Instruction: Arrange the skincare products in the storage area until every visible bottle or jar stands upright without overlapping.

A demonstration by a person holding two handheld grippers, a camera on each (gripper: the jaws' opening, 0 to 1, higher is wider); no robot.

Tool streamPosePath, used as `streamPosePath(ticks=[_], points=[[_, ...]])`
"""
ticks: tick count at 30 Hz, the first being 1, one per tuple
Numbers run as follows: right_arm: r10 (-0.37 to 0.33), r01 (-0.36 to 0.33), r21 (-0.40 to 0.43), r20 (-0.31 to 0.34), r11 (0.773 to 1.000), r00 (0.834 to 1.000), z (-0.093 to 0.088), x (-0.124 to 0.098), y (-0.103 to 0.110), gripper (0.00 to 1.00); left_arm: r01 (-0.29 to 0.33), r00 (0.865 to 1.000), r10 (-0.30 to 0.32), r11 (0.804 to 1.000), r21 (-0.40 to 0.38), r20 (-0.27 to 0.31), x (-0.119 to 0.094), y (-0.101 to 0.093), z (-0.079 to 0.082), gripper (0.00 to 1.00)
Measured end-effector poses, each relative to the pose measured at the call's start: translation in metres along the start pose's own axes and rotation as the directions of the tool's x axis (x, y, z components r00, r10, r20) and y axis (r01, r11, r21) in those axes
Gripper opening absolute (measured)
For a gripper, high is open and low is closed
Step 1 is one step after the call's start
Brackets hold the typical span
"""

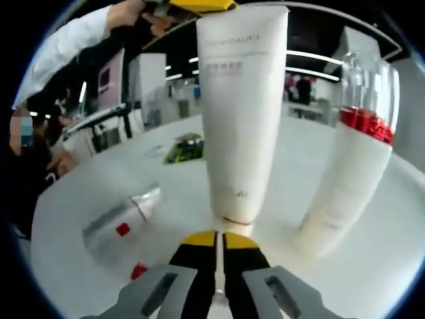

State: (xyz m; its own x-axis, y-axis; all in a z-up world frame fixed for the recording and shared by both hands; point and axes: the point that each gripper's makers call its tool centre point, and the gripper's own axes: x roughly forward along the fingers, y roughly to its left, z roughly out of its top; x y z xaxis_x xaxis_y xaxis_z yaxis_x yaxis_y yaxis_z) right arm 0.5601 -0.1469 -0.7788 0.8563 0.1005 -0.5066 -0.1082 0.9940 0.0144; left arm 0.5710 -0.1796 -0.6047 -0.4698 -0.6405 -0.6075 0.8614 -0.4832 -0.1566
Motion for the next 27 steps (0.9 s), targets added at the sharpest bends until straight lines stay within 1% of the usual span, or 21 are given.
streamPosePath(ticks=[9,15,18,23,27], points=[[0.004,-0.004,0.005,0.001,1.0,1.0,0.002,0.003,-0.002,0.0,-0.004,1.0,0.004,1.0,-0.006,0.013,0.0,0.007,0.002,0.05],[-0.006,0.006,-0.003,-0.002,1.0,1.0,0.002,0.003,-0.011,0.0,-0.011,1.0,0.012,1.0,-0.013,0.023,0.0,0.012,0.003,0.05],[-0.012,0.012,0.008,-0.003,1.0,1.0,0.002,0.003,-0.016,0.0,-0.016,0.999,0.016,1.0,-0.017,0.029,0.001,0.013,0.003,0.05],[-0.011,0.011,0.001,0.0,1.0,1.0,0.003,0.002,-0.013,0.0,-0.009,0.999,0.009,1.0,-0.015,0.031,0.003,0.011,0.004,0.05],[0.002,-0.002,-0.004,-0.001,1.0,1.0,0.004,0.005,-0.01,0.0,-0.011,1.0,0.011,1.0,-0.01,0.026,0.003,0.01,0.005,0.05]])
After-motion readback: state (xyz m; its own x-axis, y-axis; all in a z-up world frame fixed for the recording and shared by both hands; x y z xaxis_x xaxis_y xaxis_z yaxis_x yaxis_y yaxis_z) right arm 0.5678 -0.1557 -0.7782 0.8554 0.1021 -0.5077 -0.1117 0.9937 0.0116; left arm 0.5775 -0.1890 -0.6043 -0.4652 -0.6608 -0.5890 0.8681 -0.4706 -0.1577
